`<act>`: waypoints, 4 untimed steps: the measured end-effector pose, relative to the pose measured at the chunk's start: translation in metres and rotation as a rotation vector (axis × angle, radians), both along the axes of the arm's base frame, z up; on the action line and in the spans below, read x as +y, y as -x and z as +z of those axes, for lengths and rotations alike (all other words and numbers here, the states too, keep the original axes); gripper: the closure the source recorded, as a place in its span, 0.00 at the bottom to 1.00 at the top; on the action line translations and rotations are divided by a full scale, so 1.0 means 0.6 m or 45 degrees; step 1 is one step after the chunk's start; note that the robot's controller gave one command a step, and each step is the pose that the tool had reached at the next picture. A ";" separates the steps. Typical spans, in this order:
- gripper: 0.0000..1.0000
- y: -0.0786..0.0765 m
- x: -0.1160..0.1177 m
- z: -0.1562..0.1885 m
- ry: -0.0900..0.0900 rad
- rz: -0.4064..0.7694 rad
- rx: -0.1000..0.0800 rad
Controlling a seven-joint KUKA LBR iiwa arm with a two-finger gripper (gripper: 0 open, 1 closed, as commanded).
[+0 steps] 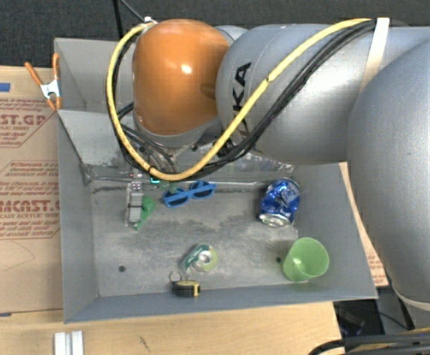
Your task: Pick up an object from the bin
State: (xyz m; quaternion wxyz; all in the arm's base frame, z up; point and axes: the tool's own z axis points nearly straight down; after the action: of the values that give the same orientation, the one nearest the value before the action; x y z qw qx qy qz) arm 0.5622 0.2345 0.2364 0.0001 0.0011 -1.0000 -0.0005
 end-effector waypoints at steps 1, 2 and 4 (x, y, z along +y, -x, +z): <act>0.00 -0.034 -0.109 -0.280 -0.001 0.819 -0.003; 0.00 -0.035 -0.123 -0.225 -0.001 0.750 -0.008; 0.00 -0.032 -0.170 -0.277 -0.002 0.521 -0.006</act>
Offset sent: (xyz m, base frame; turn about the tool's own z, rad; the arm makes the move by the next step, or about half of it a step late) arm 0.0203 -0.0657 -0.1664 -0.6438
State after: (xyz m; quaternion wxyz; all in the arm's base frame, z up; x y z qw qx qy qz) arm 0.5815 0.1326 0.0700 -0.0020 0.2045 -0.9789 -0.0012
